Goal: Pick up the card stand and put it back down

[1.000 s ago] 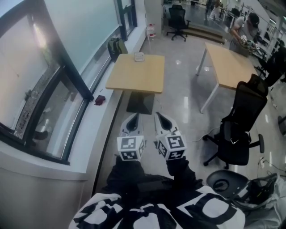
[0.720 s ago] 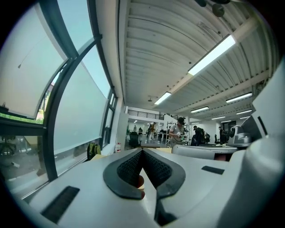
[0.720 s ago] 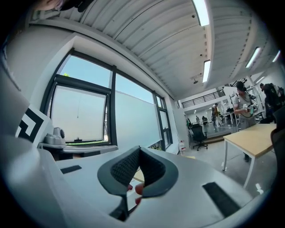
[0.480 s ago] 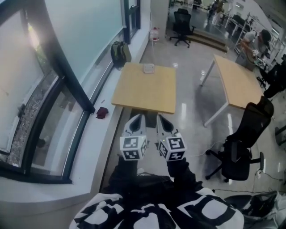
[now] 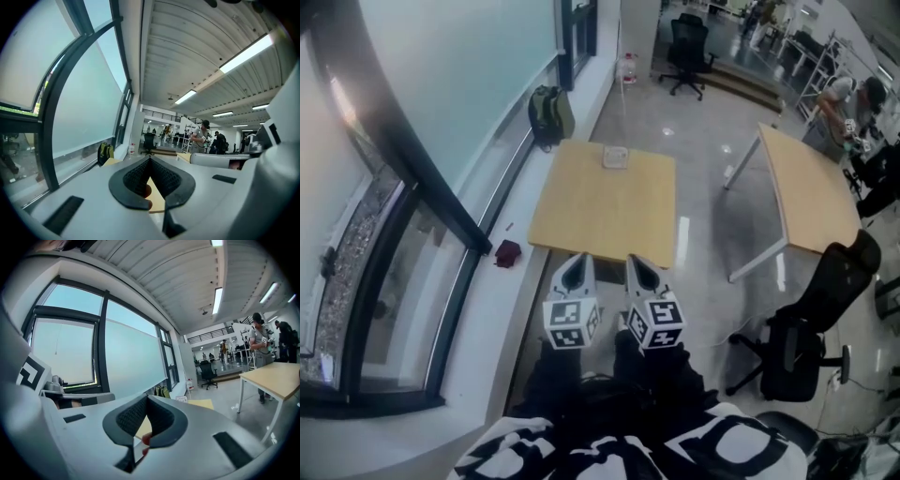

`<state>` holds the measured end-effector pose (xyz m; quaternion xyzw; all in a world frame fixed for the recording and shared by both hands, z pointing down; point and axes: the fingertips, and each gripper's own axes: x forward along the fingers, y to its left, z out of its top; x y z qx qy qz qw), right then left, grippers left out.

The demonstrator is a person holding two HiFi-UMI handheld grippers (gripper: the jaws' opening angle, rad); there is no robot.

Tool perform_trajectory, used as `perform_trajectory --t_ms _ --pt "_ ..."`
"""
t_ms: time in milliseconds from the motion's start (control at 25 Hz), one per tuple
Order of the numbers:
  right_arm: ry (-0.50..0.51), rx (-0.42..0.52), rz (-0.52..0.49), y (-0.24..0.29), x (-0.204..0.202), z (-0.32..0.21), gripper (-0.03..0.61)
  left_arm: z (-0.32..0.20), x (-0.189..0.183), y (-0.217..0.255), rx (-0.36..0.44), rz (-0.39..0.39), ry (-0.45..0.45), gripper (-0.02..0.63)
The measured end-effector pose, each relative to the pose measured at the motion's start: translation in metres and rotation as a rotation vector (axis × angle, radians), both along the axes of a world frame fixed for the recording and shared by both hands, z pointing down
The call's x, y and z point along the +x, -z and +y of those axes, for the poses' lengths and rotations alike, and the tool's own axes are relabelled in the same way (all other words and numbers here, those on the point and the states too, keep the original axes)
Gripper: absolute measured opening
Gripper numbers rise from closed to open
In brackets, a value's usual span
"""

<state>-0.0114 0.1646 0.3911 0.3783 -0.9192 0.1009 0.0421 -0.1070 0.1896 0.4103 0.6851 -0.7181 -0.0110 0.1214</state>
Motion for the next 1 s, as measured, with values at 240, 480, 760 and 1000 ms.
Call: perform_trajectory --t_ms 240,480,760,1000 --pt "0.058 0.048 -0.018 0.007 -0.025 -0.103 0.020 -0.104 -0.012 0.004 0.026 -0.026 0.020 0.002" --pt "0.091 0.058 -0.039 0.023 -0.028 -0.199 0.020 -0.197 -0.018 0.018 0.034 -0.036 0.035 0.002" --pt "0.130 -0.006 -0.012 -0.011 -0.023 -0.253 0.020 -0.257 -0.005 0.003 0.009 -0.051 0.015 0.002" --pt "0.171 -0.038 0.031 -0.034 -0.040 -0.275 0.020 -0.282 -0.016 -0.022 -0.028 -0.031 0.014 0.002"
